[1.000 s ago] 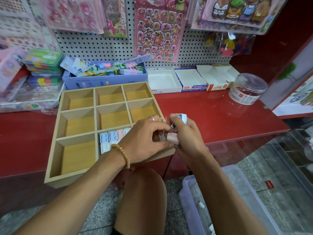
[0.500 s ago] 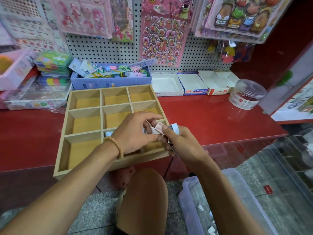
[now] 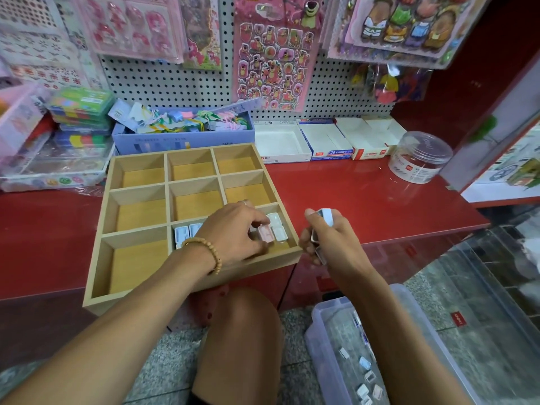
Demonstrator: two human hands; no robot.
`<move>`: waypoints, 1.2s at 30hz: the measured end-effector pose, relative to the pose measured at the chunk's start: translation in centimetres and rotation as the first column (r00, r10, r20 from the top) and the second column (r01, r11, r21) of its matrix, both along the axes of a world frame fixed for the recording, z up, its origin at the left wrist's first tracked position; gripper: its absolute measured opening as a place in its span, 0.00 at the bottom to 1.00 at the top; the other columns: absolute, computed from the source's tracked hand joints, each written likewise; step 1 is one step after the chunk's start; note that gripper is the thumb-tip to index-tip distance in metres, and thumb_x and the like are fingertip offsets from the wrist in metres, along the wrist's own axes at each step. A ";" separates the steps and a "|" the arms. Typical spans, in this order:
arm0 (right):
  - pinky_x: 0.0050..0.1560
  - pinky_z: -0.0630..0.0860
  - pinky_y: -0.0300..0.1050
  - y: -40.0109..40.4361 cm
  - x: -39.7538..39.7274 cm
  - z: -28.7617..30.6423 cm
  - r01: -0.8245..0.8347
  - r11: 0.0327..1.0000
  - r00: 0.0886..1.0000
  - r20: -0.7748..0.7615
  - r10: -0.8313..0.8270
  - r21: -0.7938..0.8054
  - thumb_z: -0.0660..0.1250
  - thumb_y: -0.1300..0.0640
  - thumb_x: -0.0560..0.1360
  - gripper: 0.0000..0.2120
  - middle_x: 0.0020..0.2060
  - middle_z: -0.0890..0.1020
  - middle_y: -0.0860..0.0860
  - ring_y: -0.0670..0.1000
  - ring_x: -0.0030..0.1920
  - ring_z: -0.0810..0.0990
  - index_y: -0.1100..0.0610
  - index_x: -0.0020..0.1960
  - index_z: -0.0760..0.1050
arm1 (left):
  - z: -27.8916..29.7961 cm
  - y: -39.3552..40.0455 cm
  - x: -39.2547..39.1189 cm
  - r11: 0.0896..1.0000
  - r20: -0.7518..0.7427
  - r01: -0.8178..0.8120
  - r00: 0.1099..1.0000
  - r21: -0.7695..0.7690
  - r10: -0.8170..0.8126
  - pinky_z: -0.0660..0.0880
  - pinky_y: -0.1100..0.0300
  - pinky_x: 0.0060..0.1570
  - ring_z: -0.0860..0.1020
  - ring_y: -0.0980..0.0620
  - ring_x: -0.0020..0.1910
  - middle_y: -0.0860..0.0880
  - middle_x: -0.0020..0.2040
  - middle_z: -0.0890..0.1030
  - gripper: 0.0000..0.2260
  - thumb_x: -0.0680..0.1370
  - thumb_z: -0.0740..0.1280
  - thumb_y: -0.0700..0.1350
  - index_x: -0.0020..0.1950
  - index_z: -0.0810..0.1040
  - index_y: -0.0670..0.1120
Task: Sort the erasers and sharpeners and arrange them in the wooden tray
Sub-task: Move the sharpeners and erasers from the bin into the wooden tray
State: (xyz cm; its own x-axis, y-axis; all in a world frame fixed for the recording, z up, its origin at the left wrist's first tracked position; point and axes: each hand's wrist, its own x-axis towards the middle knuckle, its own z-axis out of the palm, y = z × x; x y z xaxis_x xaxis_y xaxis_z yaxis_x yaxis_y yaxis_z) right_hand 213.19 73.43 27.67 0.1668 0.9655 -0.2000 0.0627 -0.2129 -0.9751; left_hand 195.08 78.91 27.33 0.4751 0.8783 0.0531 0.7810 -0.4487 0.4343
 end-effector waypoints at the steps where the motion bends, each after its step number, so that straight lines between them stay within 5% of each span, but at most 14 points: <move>1: 0.26 0.64 0.43 -0.1 0.1 -0.1 0.005 1.000 1.000 0.009 -0.005 -0.001 0.61 0.52 0.83 0.10 0.29 0.74 0.51 0.47 0.24 0.68 0.59 0.50 0.67 | -0.1 0.1 0.3 1.000 -0.032 0.018 0.999 0.008 -0.018 0.74 0.57 0.45 0.74 0.53 0.44 0.54 0.48 0.78 0.14 0.72 0.72 0.48 0.58 0.82 0.52; 8: 0.22 0.62 0.37 -0.4 0.8 -0.5 -0.055 0.997 0.995 0.078 0.058 -0.045 0.60 0.53 0.84 0.12 0.22 0.72 0.45 0.46 0.22 0.67 0.61 0.46 0.70 | -0.8 0.6 1.3 0.996 -0.155 0.064 0.986 0.069 -0.053 0.74 0.59 0.48 0.74 0.54 0.53 0.54 0.52 0.77 0.09 0.76 0.70 0.50 0.55 0.83 0.52; 16: 0.23 0.64 0.36 0.1 0.9 -0.7 -0.129 0.991 0.978 0.159 0.132 -0.033 0.60 0.54 0.84 0.14 0.21 0.72 0.44 0.43 0.22 0.67 0.60 0.43 0.70 | -0.7 1.4 1.3 0.997 -0.184 0.041 0.983 0.072 -0.027 0.73 0.56 0.47 0.73 0.53 0.54 0.53 0.52 0.77 0.16 0.72 0.74 0.54 0.58 0.80 0.53; 19: 0.26 0.65 0.36 0.3 1.0 -0.6 -0.179 0.984 0.953 0.244 0.177 -0.013 0.61 0.53 0.83 0.14 0.22 0.72 0.44 0.42 0.22 0.67 0.59 0.41 0.70 | 0.1 1.5 1.1 0.999 0.075 -0.012 0.997 0.037 0.010 0.74 0.59 0.49 0.75 0.57 0.47 0.55 0.48 0.79 0.09 0.75 0.71 0.50 0.55 0.82 0.51; 23: 0.30 0.66 0.42 0.6 0.6 -0.3 -0.267 0.964 0.901 0.357 0.247 0.007 0.64 0.49 0.81 0.15 0.27 0.76 0.45 0.44 0.26 0.69 0.59 0.41 0.71 | 2.0 0.8 2.0 0.988 0.434 0.053 0.901 -0.148 0.016 0.73 0.66 0.41 0.79 0.59 0.40 0.55 0.41 0.83 0.02 0.75 0.72 0.46 0.45 0.85 0.50; 27: 0.36 0.68 0.47 0.6 -0.1 0.3 -0.328 0.945 0.822 0.494 0.283 0.005 0.65 0.51 0.80 0.11 0.35 0.77 0.48 0.48 0.35 0.72 0.56 0.42 0.72 | 2.9 0.2 2.5 0.944 0.534 0.153 0.845 -0.291 0.027 0.81 0.56 0.38 0.82 0.48 0.35 0.45 0.38 0.84 0.06 0.71 0.76 0.45 0.43 0.83 0.43; 32: 0.31 0.63 0.36 0.3 -0.6 0.4 -0.288 0.957 0.810 0.541 0.227 0.029 0.70 0.50 0.77 0.15 0.32 0.72 0.44 0.44 0.33 0.68 0.50 0.38 0.66 | 3.0 -0.3 1.9 0.939 0.547 0.179 0.837 -0.292 0.011 0.78 0.63 0.40 0.79 0.54 0.37 0.44 0.40 0.84 0.06 0.70 0.77 0.40 0.45 0.84 0.42; 36: 0.33 0.69 0.43 -0.1 -0.9 0.4 -0.310 0.950 0.847 0.466 0.255 0.044 0.75 0.51 0.71 0.14 0.34 0.75 0.44 0.44 0.34 0.71 0.53 0.42 0.69 | 3.3 -0.5 1.5 0.924 0.552 0.207 0.834 -0.323 0.006 0.77 0.65 0.39 0.78 0.55 0.36 0.42 0.41 0.84 0.05 0.72 0.75 0.38 0.46 0.83 0.43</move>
